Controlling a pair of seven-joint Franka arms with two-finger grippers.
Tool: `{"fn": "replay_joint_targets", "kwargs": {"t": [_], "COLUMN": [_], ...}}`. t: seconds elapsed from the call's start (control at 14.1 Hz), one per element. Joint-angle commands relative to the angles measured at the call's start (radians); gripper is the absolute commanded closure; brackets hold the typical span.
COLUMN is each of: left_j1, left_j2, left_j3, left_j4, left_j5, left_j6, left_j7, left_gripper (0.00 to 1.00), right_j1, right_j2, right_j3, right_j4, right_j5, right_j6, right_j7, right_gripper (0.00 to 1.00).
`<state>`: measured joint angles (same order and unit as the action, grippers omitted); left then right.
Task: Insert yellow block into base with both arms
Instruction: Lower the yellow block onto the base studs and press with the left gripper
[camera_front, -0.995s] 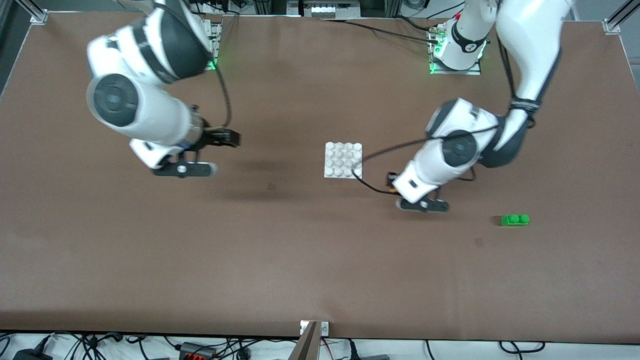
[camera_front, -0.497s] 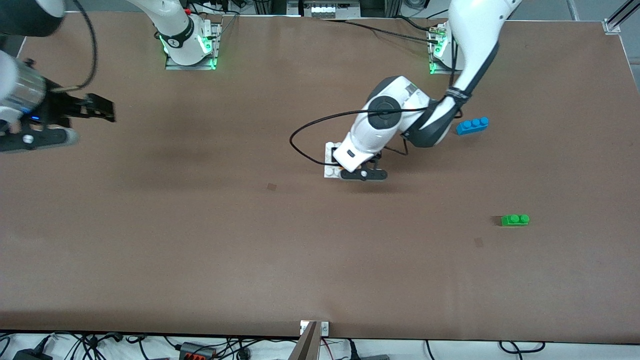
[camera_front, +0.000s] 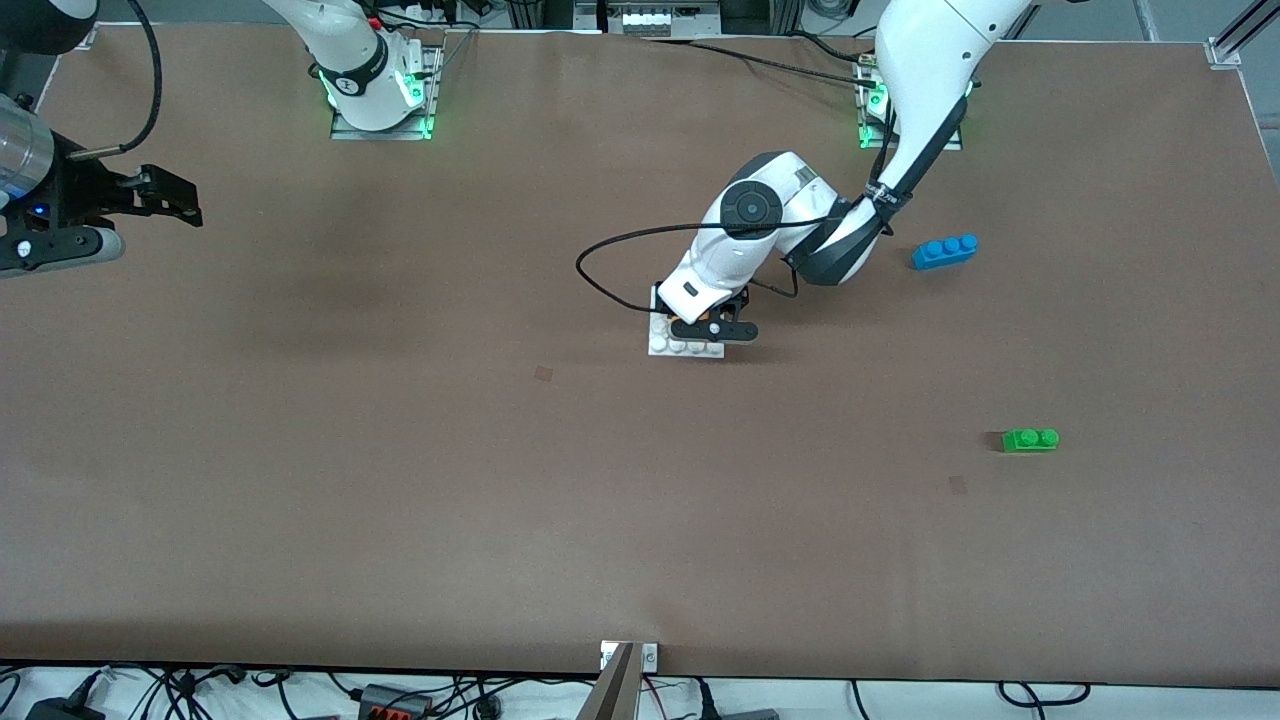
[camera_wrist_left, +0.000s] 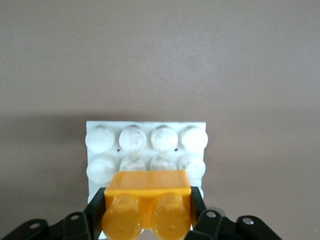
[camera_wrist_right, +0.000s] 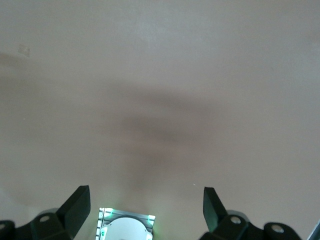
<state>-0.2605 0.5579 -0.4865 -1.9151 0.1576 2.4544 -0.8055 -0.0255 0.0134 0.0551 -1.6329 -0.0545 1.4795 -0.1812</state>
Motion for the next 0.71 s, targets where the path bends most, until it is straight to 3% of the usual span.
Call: {"fn": "replay_joint_targets", "kwargs": {"t": [0.0, 0.21, 0.36, 0.64], "left_j1": [0.020, 0.020, 0.020, 0.020], "left_j2": [-0.036, -0.032, -0.030, -0.021], "left_j3": [-0.024, -0.026, -0.027, -0.027], "left_j4": [-0.042, -0.045, -0.053, -0.059], "left_j5": [0.052, 0.077, 0.105, 0.106], "left_j6": [0.009, 0.011, 0.012, 0.017], "left_j7": [-0.017, -0.014, -0.020, -0.041], "left_gripper": [0.45, 0.45, 0.45, 0.45], "right_j1": [-0.022, -0.025, -0.027, -0.031], "right_j2": [-0.058, -0.055, -0.055, -0.049], "right_j3": [0.019, 0.015, 0.015, 0.012], "right_j4": [-0.022, -0.028, -0.030, -0.016], "right_j5": [-0.008, 0.005, 0.068, 0.073], "right_j6": [0.117, 0.142, 0.140, 0.099], "right_j7": [-0.004, 0.028, 0.147, 0.175], "right_gripper": [0.00, 0.00, 0.00, 0.00]}}
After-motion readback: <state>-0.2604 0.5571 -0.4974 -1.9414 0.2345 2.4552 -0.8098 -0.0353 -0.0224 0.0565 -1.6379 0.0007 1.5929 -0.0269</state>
